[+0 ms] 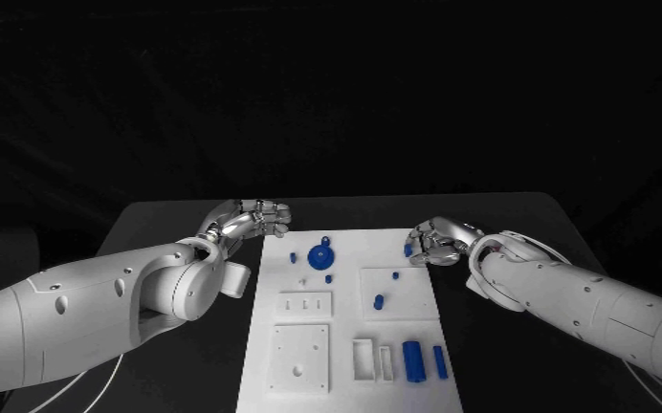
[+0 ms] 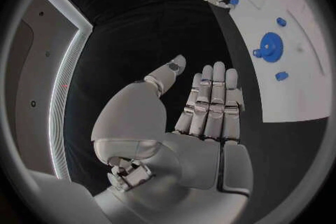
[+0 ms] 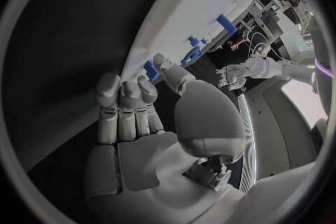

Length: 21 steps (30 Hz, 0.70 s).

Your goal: Assemble the parts on the task board

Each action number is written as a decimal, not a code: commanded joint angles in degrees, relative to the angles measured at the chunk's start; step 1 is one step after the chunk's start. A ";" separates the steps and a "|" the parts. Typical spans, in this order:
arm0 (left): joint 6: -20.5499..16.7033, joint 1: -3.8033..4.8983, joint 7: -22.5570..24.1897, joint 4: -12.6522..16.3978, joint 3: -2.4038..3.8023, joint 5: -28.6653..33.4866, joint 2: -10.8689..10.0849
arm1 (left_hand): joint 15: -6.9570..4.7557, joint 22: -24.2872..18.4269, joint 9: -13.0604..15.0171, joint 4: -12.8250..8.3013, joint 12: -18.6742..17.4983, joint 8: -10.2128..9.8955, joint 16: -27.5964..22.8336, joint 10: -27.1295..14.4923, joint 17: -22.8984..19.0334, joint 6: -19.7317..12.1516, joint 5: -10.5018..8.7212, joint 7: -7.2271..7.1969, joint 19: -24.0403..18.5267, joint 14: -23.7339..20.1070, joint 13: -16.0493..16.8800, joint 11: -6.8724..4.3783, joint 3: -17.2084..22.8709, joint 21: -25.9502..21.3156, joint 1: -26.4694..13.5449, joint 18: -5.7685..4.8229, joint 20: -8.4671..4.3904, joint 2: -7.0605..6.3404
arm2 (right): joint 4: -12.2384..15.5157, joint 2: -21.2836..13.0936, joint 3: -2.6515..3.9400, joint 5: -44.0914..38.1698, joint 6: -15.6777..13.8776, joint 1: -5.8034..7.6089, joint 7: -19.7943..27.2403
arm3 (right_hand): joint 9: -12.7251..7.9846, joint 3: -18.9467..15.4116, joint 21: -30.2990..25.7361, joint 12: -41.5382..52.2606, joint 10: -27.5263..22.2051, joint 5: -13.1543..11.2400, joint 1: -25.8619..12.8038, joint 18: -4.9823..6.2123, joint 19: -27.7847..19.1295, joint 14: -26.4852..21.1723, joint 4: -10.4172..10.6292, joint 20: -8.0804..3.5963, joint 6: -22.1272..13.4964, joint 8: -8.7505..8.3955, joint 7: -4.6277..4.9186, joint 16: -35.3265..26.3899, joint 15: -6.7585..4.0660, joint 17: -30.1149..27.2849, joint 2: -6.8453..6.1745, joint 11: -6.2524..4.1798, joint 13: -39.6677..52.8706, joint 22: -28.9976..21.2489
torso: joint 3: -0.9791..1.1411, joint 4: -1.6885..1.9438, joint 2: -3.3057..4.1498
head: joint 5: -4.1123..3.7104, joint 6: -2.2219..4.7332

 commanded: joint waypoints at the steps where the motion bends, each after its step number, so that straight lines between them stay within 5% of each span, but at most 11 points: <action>1: 0.94 0.03 0.28 0.23 0.06 -0.45 0.01 | 0.06 1.24 0.06 -0.11 -0.07 -0.11 -0.20 0.33 0.10 0.03 0.07 -0.11 -0.45 0.18 0.07 -0.06 0.24 0.40 -0.55 1.19 0.04 0.16 | -0.02 0.18 0.01 0.05 0.72 -0.05 0.48 | -0.07 0.93 0.08 0.32 0.16 -1.13 -0.04 6.59 0.17 -0.03 0.12 0.06 0.67 0.31 -0.07 -0.17 -0.42 0.10 0.74 -0.50 0.07 0.84 | -0.03 -0.01 -0.04 | 0.02 -0.04; 21: 1.04 0.03 0.10 0.19 0.06 -0.54 -0.01 | 0.06 1.24 0.07 -0.16 -0.11 -0.13 -0.24 0.32 0.16 -0.01 0.07 -0.10 -0.49 0.18 0.07 -0.06 0.23 0.42 -0.59 1.18 0.04 0.17 | -0.01 0.64 0.01 -0.09 0.86 -0.07 0.28 | 0.13 3.84 0.53 1.05 0.88 -2.74 -0.89 6.59 0.51 0.28 0.08 -0.13 2.98 1.36 0.00 -0.10 -0.39 0.61 1.21 -0.44 0.49 0.93 | 0.03 -0.03 -0.13 | 0.13 -0.30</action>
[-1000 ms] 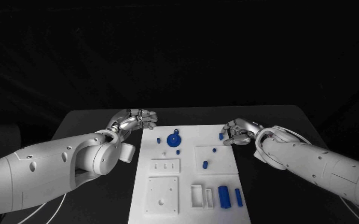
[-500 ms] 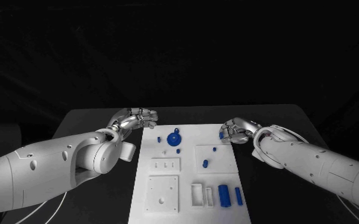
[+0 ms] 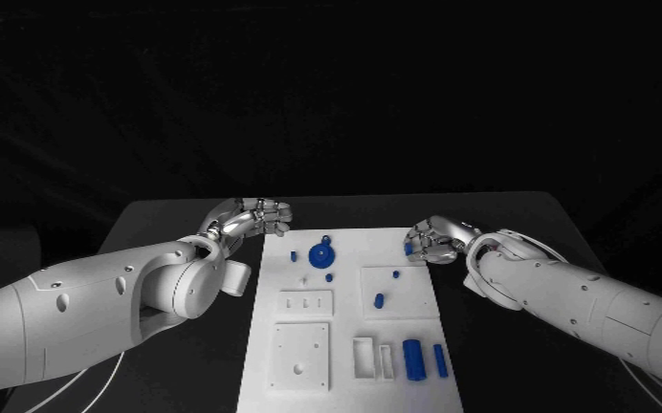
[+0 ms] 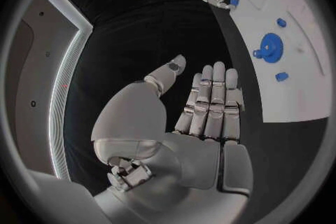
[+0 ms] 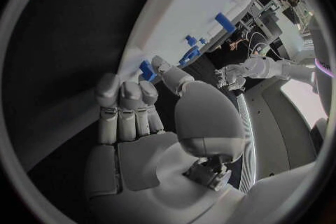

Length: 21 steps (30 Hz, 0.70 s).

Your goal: Assemble the parts on the task board

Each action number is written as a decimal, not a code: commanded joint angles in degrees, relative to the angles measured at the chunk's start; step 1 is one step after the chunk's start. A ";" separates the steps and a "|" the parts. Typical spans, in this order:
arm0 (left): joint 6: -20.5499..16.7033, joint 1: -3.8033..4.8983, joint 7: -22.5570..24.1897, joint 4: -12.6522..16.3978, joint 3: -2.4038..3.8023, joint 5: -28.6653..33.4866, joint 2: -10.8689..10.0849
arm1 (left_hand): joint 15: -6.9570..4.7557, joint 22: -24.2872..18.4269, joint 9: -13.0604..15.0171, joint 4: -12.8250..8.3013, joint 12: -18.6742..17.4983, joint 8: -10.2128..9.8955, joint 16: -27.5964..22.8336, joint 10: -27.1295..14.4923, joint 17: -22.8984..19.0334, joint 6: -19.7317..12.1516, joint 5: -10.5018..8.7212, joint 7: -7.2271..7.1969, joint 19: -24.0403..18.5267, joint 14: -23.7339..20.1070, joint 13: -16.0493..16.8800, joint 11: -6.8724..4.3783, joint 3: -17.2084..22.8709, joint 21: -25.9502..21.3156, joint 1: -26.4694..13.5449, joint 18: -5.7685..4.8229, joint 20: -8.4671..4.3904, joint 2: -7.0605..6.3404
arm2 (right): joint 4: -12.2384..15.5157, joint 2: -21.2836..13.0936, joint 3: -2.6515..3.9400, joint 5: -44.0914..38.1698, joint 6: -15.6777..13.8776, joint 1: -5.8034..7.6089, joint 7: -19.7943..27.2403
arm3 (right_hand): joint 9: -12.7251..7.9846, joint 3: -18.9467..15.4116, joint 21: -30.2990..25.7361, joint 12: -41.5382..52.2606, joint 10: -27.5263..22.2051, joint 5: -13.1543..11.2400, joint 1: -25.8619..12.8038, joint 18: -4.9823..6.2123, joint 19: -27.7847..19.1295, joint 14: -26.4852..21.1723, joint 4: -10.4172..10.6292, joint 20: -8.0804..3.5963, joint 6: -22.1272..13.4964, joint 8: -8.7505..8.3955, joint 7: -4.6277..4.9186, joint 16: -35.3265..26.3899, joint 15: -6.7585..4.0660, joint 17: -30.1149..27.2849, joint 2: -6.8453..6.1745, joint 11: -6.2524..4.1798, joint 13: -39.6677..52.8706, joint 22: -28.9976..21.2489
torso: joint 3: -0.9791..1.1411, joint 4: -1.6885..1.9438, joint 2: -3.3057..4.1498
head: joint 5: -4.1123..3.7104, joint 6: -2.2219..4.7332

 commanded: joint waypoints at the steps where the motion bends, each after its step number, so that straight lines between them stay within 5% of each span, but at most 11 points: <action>1: 0.89 0.03 0.27 0.13 0.06 -0.41 0.05 | 0.06 1.25 0.09 -0.16 -0.11 -0.13 -0.25 0.32 0.06 -0.01 0.07 -0.10 -0.49 0.18 0.08 -0.05 0.23 0.19 -0.59 1.19 0.04 0.17 | 0.01 0.08 0.01 -0.12 0.77 -0.05 0.29 | 0.08 0.44 0.33 0.40 0.40 -0.35 -0.26 6.53 0.39 0.18 0.03 -0.03 0.67 0.33 0.13 -0.09 -0.27 0.13 0.60 0.08 0.11 0.93 | 0.04 0.01 -0.01 | 0.00 -0.03; 21: 0.93 0.03 0.22 0.11 0.06 -0.45 0.04 | 0.07 1.24 0.10 -0.18 -0.13 -0.16 -0.29 0.31 0.11 -0.06 0.07 -0.07 -0.51 0.18 0.07 -0.04 0.23 0.22 -0.64 1.18 0.04 0.20 | -0.13 0.34 0.01 -0.74 -0.41 -0.10 -0.04 | 0.63 3.38 0.67 0.81 0.73 -0.73 -0.87 6.53 0.54 0.29 0.86 -0.33 4.29 1.89 0.16 -0.06 -0.20 0.63 1.57 0.14 0.24 0.87 | 0.04 0.02 0.00 | -0.02 -0.15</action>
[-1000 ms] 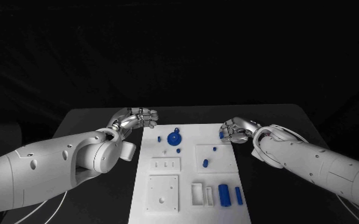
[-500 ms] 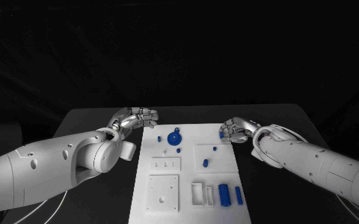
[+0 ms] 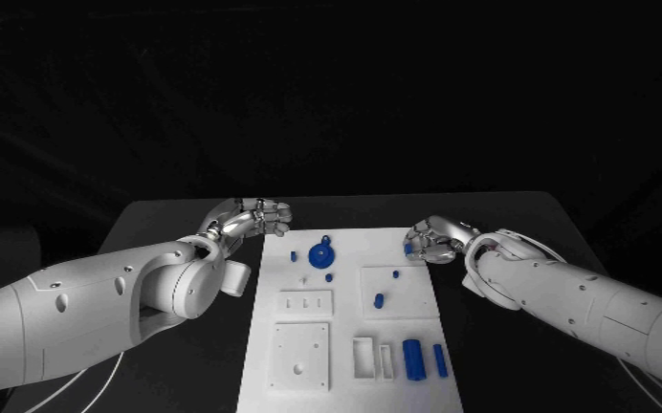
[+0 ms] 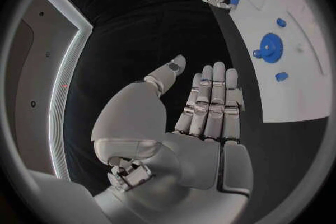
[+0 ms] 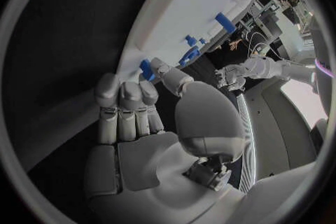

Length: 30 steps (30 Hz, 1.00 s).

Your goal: Assemble the parts on the task board

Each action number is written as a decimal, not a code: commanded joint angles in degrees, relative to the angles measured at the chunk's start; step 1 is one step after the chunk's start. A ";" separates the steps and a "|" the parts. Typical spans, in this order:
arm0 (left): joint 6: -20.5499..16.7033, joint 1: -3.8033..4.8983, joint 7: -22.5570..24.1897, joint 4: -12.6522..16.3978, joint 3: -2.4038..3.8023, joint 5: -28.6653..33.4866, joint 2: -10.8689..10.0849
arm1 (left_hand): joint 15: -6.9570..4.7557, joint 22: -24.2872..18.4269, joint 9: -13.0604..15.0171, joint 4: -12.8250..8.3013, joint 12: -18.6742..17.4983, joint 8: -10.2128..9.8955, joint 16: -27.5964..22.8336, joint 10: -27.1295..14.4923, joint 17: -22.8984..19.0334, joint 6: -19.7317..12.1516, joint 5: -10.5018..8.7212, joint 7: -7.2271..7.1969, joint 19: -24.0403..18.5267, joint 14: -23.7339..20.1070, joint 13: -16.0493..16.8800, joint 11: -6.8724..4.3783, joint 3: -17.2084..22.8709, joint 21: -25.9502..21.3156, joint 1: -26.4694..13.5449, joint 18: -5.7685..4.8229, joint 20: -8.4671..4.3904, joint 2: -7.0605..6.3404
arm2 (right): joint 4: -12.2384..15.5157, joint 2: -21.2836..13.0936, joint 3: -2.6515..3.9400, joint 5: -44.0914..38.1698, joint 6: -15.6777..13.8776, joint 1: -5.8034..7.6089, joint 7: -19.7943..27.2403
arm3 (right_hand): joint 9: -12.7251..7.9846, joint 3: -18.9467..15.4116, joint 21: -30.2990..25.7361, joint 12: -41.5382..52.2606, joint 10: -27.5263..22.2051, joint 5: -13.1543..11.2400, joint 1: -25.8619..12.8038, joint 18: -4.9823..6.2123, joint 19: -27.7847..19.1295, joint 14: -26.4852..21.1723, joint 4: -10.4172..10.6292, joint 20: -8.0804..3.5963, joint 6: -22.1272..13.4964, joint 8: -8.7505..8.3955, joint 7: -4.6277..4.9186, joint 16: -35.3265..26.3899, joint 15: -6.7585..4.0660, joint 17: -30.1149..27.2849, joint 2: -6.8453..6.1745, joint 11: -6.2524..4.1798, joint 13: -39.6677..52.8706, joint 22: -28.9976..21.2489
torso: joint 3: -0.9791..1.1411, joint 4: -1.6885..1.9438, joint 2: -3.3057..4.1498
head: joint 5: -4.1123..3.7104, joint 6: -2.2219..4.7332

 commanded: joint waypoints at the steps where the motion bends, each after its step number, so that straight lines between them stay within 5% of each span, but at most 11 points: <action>1: 0.84 0.03 0.34 0.13 0.06 -0.39 0.03 | 0.07 1.26 0.06 -0.18 -0.14 -0.16 -0.30 0.31 0.08 -0.06 0.07 -0.07 -0.52 0.18 0.08 -0.04 0.23 0.23 -0.41 1.19 0.04 -0.03 | 0.00 0.08 0.01 -0.63 -0.40 -0.06 0.05 | 0.18 0.61 0.24 0.38 0.32 -0.29 0.01 6.52 0.13 0.29 0.00 -0.17 2.09 0.41 1.12 -0.06 -0.28 0.09 0.70 0.07 0.07 0.87 | 0.00 0.00 0.02 | 0.01 -0.11; 18: 0.90 0.04 -0.48 0.29 0.06 -1.00 -0.01 | 0.03 1.26 0.14 0.08 0.01 -0.10 -0.31 0.70 0.26 0.02 -0.01 -0.12 -0.51 0.36 0.18 -0.12 0.12 0.34 -0.87 1.16 0.04 0.16 | 1.57 -0.30 0.01 -3.44 -6.51 -0.09 -2.10 | 0.71 2.07 0.57 1.06 1.37 -0.29 -0.43 6.52 0.55 0.63 0.31 -0.43 4.01 1.28 0.36 -0.05 -0.99 0.35 0.20 -0.67 0.42 0.80 | 0.00 -0.02 -0.04 | -0.10 -0.18; 24: 3.03 0.04 -3.24 0.38 0.07 -3.46 -0.14 | -1.27 1.34 0.69 1.18 1.65 0.64 1.49 4.28 1.74 1.34 -0.31 -0.81 0.95 3.15 1.45 -1.81 -0.55 1.50 -2.59 1.26 -0.92 0.48 | 4.48 -1.44 0.04 -6.35 -8.02 0.11 -3.77 | 0.82 2.45 0.65 1.39 1.85 -0.27 -0.71 6.52 0.93 0.81 0.72 -0.70 4.33 1.38 0.21 0.05 -1.14 0.50 -0.24 -0.83 0.63 0.71 | 0.03 -0.08 -0.08 | -0.11 -0.09; 30: 5.77 0.08 -9.15 0.98 0.08 -9.54 -0.25 | -3.00 1.37 0.92 2.96 2.91 0.70 4.91 6.98 4.07 1.84 -0.65 -0.98 1.97 5.66 3.26 -3.20 -1.95 2.86 -5.45 0.83 -2.19 0.29 | 8.23 -2.16 0.08 -9.75 -9.14 1.90 -6.18 | 0.93 3.04 0.70 1.64 2.21 -0.28 -0.90 6.52 1.31 0.90 1.31 -1.05 4.64 1.47 0.05 0.07 -1.30 0.64 -0.69 -1.00 0.80 0.62 | 0.09 -0.15 -0.08 | -0.01 0.25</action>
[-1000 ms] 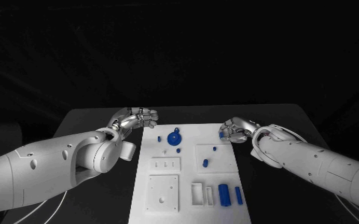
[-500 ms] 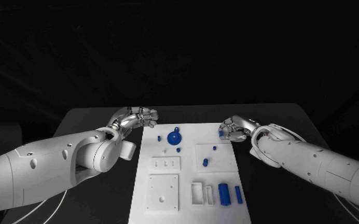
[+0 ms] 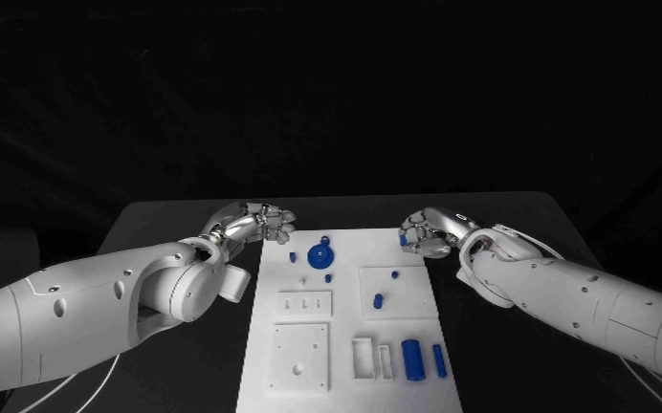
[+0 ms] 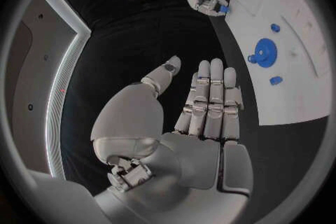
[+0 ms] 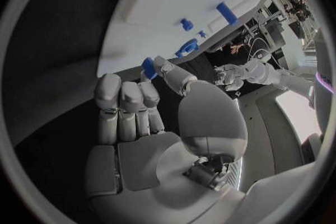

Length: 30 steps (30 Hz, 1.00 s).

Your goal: Assemble the parts on the task board

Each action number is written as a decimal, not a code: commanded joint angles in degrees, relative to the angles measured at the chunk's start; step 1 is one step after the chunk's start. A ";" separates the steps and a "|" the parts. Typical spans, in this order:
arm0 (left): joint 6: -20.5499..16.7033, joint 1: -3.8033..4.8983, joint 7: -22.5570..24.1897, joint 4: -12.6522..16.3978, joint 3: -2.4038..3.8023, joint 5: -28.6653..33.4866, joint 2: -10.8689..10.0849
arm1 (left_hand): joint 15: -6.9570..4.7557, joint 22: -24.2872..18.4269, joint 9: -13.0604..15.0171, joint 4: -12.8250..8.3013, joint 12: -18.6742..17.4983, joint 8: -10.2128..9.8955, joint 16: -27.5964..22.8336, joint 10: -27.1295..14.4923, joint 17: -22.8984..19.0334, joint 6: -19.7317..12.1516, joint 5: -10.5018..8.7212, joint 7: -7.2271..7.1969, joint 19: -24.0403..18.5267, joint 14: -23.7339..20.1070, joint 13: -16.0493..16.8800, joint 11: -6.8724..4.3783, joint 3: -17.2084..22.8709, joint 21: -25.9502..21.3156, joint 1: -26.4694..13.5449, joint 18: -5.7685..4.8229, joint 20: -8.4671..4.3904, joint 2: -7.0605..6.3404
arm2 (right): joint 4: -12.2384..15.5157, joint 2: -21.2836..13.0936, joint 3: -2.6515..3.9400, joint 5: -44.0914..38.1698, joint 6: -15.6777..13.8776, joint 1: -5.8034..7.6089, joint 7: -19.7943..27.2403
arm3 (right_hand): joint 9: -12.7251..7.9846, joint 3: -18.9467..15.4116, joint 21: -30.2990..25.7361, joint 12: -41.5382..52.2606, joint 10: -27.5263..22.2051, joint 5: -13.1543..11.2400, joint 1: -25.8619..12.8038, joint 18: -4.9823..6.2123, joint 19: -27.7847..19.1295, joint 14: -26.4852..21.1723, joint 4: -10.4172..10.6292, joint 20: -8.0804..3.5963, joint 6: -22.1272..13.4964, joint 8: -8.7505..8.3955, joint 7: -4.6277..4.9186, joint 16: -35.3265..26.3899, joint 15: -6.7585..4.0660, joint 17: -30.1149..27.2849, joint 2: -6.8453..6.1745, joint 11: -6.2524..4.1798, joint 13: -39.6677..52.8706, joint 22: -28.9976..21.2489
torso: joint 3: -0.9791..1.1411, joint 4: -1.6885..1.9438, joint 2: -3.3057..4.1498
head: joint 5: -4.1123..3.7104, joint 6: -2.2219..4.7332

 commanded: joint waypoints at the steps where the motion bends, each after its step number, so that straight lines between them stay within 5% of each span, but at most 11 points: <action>1: 4.49 0.06 -6.37 0.45 0.06 -6.09 0.01 | -0.47 1.32 0.15 1.31 0.56 0.48 1.43 1.06 0.95 0.76 -0.33 -0.15 0.14 0.95 0.75 -0.37 -0.57 0.51 -1.97 -0.29 -0.49 -0.05 | 2.44 -0.36 0.10 -5.55 -2.34 0.93 -3.37 | 0.16 0.40 0.27 0.44 0.58 -0.27 -0.17 6.51 0.13 0.14 0.16 -0.45 2.18 0.21 1.61 0.07 -0.45 0.08 -0.25 -0.10 0.10 0.62 | 0.08 -0.07 0.00 | 0.03 0.32; 6: 5.09 0.21 -10.83 0.59 0.18 -7.90 0.19 | -2.21 1.36 0.88 3.39 2.00 1.34 6.63 3.59 4.29 3.05 -0.34 -1.27 1.53 1.86 3.51 -1.81 -1.42 2.76 -4.44 -0.65 -2.26 -0.37 | 7.03 -0.64 0.15 -10.74 -2.33 2.13 -7.52 | 0.22 0.92 0.26 0.59 0.79 -0.26 -0.19 6.51 0.37 0.19 0.60 -0.71 2.32 0.22 1.53 0.03 -0.54 0.16 -0.68 -0.19 0.22 0.55 | 0.05 -0.26 -0.43 | -0.03 0.51; 9: 5.03 0.27 -12.81 0.52 1.13 -9.25 0.53 | -2.58 1.35 1.04 4.35 2.49 1.36 8.26 4.33 5.17 3.54 -0.40 -1.51 1.78 1.76 4.68 -2.24 -1.57 3.54 -5.49 -0.87 -2.83 -0.32 | 9.36 -0.61 0.15 -13.04 -1.16 2.54 -9.91 | 0.27 1.24 0.24 0.71 0.93 -0.28 -0.19 6.51 0.50 0.21 0.88 -0.84 2.40 0.23 1.48 0.00 -0.59 0.21 -1.00 -0.23 0.32 0.51 | 0.04 -0.44 -0.78 | 0.19 0.64; 12: 5.71 0.60 -15.82 0.58 1.26 -9.83 0.91 | -2.70 1.30 1.05 5.35 2.55 1.15 9.16 4.32 5.55 3.62 -0.40 -1.55 1.69 1.27 5.57 -2.33 -1.70 4.00 -6.64 -1.11 -3.20 -0.48 | 12.61 -0.39 0.15 -15.57 -1.34 2.78 -12.33 | 0.35 1.63 0.22 0.73 0.99 -0.29 -0.39 6.51 0.72 0.27 1.56 -0.98 2.55 0.27 1.41 -0.04 -0.66 0.26 -1.59 -0.31 0.32 0.44 | -0.01 -0.52 -1.36 | 0.60 0.56; 23: 5.06 1.05 -20.95 -1.35 1.22 -12.66 5.04 | -1.35 1.07 0.68 7.69 0.51 -0.05 8.07 0.77 4.51 2.33 -0.43 -0.86 -1.30 -2.43 6.27 -0.90 -1.04 3.00 -8.43 -1.75 -2.36 -1.44 | 19.17 1.25 0.15 -18.34 -0.46 3.55 -17.46 | 0.38 2.52 0.12 0.73 1.12 -0.18 -0.34 6.51 0.97 0.37 2.71 -1.14 2.69 0.19 1.34 -0.18 -0.72 0.32 -2.60 -0.38 0.33 0.35 | -0.06 -1.02 -2.91 | 1.56 0.06; 30: 5.00 1.04 -21.81 -1.79 1.15 -13.46 6.13 | 0.06 0.95 0.56 8.92 -0.62 -0.34 6.43 -1.05 3.36 2.21 -0.44 -0.78 -3.90 -5.58 6.59 -0.07 -0.33 1.88 -8.67 -2.00 -1.08 -2.33 | 19.96 2.82 0.15 -18.61 0.19 3.62 -18.58 | 0.39 2.63 0.11 0.68 1.12 -0.21 -0.62 6.51 1.12 0.41 3.34 -1.13 2.71 0.14 1.32 -0.25 -0.74 0.34 -3.05 -0.40 0.29 0.32 | -0.12 -1.12 -3.39 | 1.67 -0.10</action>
